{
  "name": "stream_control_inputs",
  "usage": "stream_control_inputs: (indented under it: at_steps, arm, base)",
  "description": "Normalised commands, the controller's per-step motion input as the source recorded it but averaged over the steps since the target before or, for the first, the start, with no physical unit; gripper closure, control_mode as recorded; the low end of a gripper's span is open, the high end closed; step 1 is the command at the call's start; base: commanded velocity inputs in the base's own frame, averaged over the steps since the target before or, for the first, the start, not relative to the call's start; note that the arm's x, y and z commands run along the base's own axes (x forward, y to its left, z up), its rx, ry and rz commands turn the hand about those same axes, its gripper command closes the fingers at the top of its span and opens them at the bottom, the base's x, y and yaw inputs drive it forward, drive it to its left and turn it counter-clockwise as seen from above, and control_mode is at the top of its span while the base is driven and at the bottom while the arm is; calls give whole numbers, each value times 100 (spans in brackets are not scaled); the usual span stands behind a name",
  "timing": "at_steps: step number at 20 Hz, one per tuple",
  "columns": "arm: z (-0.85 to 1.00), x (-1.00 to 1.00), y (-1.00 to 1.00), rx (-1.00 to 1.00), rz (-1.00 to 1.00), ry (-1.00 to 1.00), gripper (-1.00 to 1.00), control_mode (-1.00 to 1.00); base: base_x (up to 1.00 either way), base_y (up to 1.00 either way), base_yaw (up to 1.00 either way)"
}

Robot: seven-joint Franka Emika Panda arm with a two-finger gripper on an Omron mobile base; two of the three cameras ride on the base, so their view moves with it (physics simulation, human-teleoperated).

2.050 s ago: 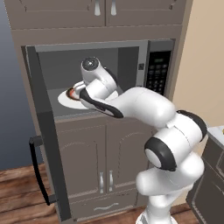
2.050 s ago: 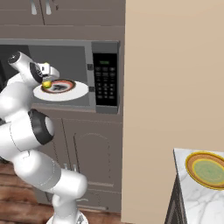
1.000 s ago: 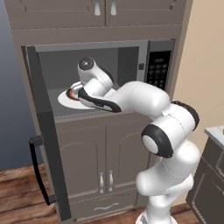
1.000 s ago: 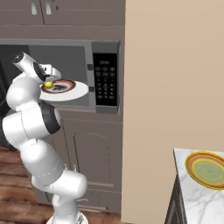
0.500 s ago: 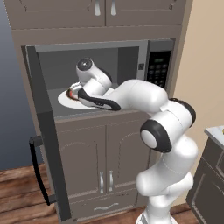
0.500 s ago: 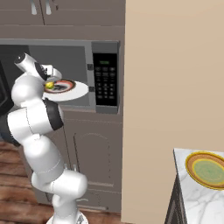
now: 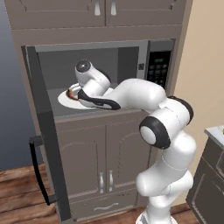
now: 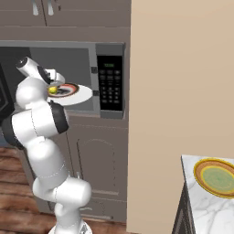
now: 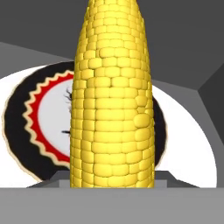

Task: Pick the corn from the counter and place it in the microwave. Then turn on the microwave.

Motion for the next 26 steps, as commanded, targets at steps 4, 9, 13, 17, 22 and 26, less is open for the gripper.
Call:
stream_control_inputs:
  at_steps: [4, 9, 13, 17, 22, 26]
  arm:
    - [-7, 9, 0, 0, -1, 0, 100, -100]
    - [-7, 10, 0, 0, -2, 0, 100, -100]
    - [-6, 8, 0, 0, -2, 0, 100, -100]
    - [-6, 9, 0, 0, -2, 0, 100, -100]
    - [-1, 8, 0, 0, -1, 0, 100, -100]
    - [0, 7, 2, 0, -1, 0, 100, -100]
  base:
    - [0, 0, 0]
    - [0, 0, 0]
    - [0, 0, 0]
    - [0, 0, 0]
    - [0, 0, 0]
    - [0, 0, 0]
